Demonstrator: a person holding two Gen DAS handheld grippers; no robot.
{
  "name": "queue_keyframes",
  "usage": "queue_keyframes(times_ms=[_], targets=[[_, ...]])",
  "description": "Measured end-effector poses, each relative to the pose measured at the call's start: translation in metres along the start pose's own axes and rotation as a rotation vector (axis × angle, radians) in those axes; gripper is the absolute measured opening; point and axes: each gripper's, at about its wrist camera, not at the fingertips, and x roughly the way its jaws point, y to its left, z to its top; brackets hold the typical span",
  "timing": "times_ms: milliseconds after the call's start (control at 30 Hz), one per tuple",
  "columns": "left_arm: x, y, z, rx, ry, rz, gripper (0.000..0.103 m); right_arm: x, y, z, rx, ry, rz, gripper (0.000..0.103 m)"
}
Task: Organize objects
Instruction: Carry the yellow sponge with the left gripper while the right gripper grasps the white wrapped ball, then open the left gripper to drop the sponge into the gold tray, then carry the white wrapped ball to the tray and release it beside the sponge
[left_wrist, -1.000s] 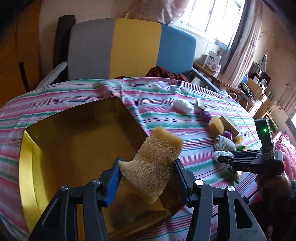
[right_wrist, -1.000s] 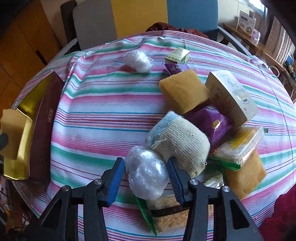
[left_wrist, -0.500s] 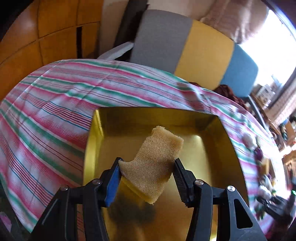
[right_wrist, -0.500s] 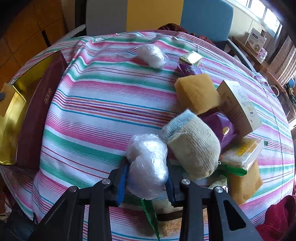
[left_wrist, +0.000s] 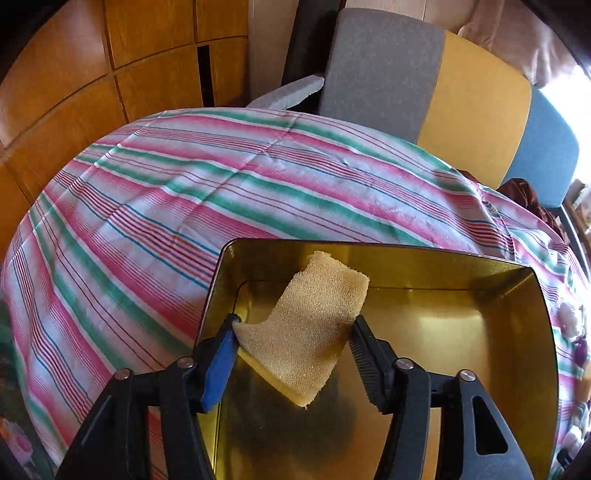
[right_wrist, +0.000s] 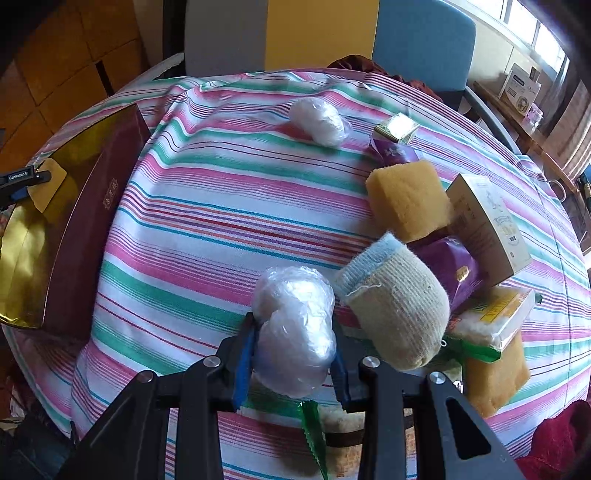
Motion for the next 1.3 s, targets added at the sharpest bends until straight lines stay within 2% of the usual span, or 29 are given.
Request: queue_keyframes(times_ms=[67, 133, 200, 333, 667, 1000, 1300], targets=[[-0.005, 0.0, -0.001, 0.0, -0.014, -0.013, 0.069, -0.001, 0.001, -0.002, 0.0, 0.003, -0.001, 0.035], [-0.013, -0.001, -0.004, 0.027, -0.043, 0.009, 0.076, 0.0, 0.002, -0.002, -0.002, 0.008, -0.004, 0.035], [-0.021, -0.001, -0.008, 0.049, -0.069, 0.017, 0.076, 0.001, 0.002, -0.002, -0.005, 0.015, -0.01, 0.035], [-0.027, -0.002, -0.014, 0.086, -0.067, 0.03, 0.075, 0.003, 0.003, -0.003, -0.012, 0.017, -0.016, 0.035], [-0.087, -0.006, -0.056, 0.137, -0.165, -0.003, 0.079, 0.007, 0.007, -0.005, -0.034, 0.034, -0.027, 0.035], [-0.108, -0.007, -0.091, 0.138, -0.154, -0.054, 0.08, 0.007, 0.006, -0.005, -0.034, 0.036, -0.028, 0.035], [-0.12, -0.011, -0.104, 0.155, -0.168, -0.072, 0.08, 0.008, 0.007, -0.005, -0.039, 0.038, -0.038, 0.035]])
